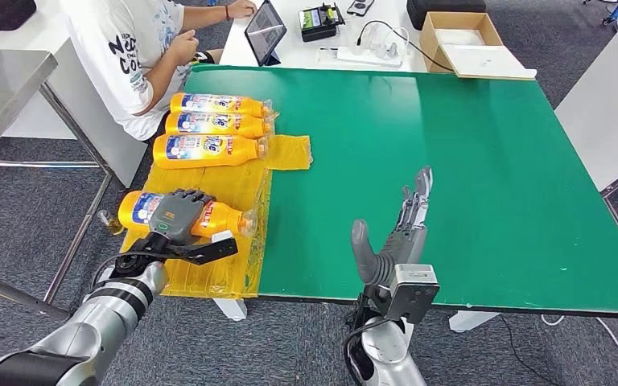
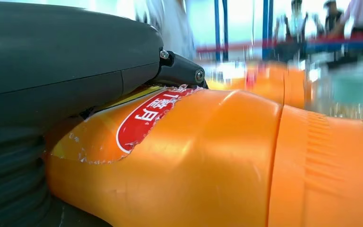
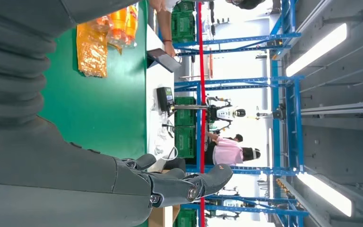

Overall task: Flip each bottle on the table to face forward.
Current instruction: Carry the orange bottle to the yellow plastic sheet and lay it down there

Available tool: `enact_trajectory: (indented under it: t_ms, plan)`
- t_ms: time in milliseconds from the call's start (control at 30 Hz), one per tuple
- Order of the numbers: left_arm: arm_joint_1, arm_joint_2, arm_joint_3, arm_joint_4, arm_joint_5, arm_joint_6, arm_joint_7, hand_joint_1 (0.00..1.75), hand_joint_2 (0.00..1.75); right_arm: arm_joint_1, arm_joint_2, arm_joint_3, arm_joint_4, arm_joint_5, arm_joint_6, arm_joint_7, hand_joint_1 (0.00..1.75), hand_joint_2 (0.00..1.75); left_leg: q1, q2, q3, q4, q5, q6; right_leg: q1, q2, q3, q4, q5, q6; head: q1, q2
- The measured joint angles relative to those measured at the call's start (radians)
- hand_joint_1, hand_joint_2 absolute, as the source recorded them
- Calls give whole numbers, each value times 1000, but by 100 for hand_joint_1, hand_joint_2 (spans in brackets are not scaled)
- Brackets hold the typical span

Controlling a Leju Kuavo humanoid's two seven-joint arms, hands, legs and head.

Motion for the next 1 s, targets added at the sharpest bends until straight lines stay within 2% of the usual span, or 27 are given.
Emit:
enact_trajectory:
  t_ms: [233, 400, 467, 533, 600, 1000]
  plan:
    - [-26, 11, -1, 49, 42, -62, -24, 175, 175, 0, 0, 2, 0, -3, 11, 0, 0, 175, 0, -1, 0, 0, 0, 0, 0, 0, 0, 0, 0, 0, 0, 0]
    - [-32, 10, 5, 55, 142, -125, -71, 171, 175, 0, 1, 2, 8, -3, 32, 0, 0, 175, 0, -2, 0, 0, 0, 0, 0, 0, 0, 0, 0, 0, 0, 0]
    - [-34, 9, 8, 55, 169, -140, -82, 89, 175, 0, 1, 2, 12, -2, 38, 0, 0, 175, 0, -2, 0, 0, 0, 0, 0, 0, 1, 0, 0, 0, 0, 0]
    - [-35, 9, 14, 55, 181, -151, -87, 5, 87, 0, 2, 2, 16, -1, 42, 0, 0, 175, 0, -2, 1, 0, 0, 0, 0, 0, 1, 0, 0, 0, 0, 0]
    - [-34, 5, 22, 57, 202, -175, -92, 0, 0, 0, 3, 2, 20, 1, 49, 0, 0, 175, 0, -2, 1, 0, 0, 0, 0, 0, 1, 0, 0, 0, 0, 0]
    - [-49, -7, 52, 58, 357, -416, -152, 0, 0, -1, 12, -3, 67, 2, 127, 0, 0, 175, 0, -4, 2, 0, 0, 0, 0, -2, 4, 0, 0, 0, 0, 0]
